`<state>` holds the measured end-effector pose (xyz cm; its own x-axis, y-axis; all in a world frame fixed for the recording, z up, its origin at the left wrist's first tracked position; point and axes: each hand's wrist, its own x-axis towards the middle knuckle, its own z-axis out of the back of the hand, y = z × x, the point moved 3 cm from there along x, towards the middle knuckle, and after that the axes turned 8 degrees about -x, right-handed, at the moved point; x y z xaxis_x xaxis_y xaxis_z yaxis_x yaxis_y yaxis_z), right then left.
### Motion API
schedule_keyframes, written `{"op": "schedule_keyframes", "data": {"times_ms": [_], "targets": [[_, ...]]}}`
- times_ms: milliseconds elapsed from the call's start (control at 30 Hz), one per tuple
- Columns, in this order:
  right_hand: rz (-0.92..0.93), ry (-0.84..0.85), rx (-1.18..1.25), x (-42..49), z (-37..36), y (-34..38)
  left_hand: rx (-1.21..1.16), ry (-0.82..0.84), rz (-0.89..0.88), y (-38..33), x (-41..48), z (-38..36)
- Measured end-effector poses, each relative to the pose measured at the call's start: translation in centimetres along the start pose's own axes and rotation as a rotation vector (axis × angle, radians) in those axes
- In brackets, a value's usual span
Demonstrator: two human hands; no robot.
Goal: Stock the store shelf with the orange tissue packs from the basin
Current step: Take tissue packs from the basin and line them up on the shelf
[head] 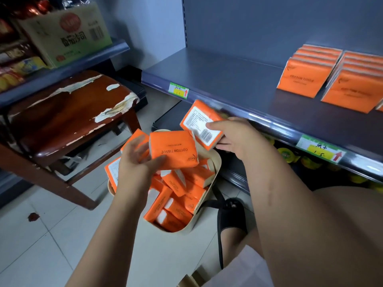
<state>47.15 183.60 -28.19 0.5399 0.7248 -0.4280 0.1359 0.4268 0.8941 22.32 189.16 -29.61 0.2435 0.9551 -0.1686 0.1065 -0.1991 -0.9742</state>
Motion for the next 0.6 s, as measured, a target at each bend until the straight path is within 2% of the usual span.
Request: {"op": "schedule_keyframes", "data": {"times_ms": [133, 367, 500, 600], "targets": [[0.03, -0.008, 0.112, -1.2, 1.1, 2.4, -0.17, 0.011, 0.077, -0.6, 0.5, -1.5], [0.167, -0.144, 0.32, -4.9, 4.9, 7.2, -0.393, 0.192, -0.009, -4.4, -0.2, -8.0], [0.175, -0.152, 0.409, -8.1, 10.1, 8.3, -0.408, 0.3, -0.035, -6.9, -0.6, -13.0], [0.181, -0.157, 0.372, -10.4, 15.6, 7.3, -0.354, 0.402, -0.087, -8.3, -1.3, -17.0]]}}
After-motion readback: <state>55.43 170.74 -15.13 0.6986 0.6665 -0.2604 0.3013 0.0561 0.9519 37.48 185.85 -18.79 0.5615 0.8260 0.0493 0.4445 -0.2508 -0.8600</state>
